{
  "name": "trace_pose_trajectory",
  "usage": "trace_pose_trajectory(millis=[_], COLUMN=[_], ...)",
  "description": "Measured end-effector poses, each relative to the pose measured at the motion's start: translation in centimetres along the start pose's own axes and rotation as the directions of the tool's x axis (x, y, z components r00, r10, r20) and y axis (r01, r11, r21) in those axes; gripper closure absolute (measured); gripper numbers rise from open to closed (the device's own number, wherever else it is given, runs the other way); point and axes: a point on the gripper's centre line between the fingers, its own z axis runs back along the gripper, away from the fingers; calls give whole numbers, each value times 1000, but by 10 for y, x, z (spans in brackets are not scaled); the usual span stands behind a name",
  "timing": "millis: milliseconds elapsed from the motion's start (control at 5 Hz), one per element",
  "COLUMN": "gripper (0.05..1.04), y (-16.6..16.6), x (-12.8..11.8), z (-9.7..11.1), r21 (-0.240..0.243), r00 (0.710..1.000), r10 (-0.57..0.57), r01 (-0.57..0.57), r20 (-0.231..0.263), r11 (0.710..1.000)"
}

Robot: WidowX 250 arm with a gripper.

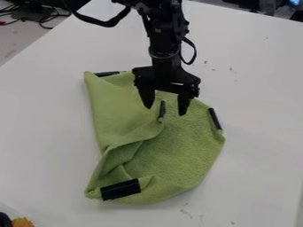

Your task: Unfold the cloth from top right to left bottom

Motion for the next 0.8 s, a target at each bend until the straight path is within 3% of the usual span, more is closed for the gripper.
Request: trace_pose_trajectory(millis=[200,400,800], gripper=[100,210,790], y=[0,3,2], x=[-1,0,-1], z=[-5,-7,-11], r21=[-20,-20,-26], r00=[1000,1000,1000], r10=[2,-5,-6], r01=[-2,5,6], r20=[16,15,7], r11=[1000,1000,1000])
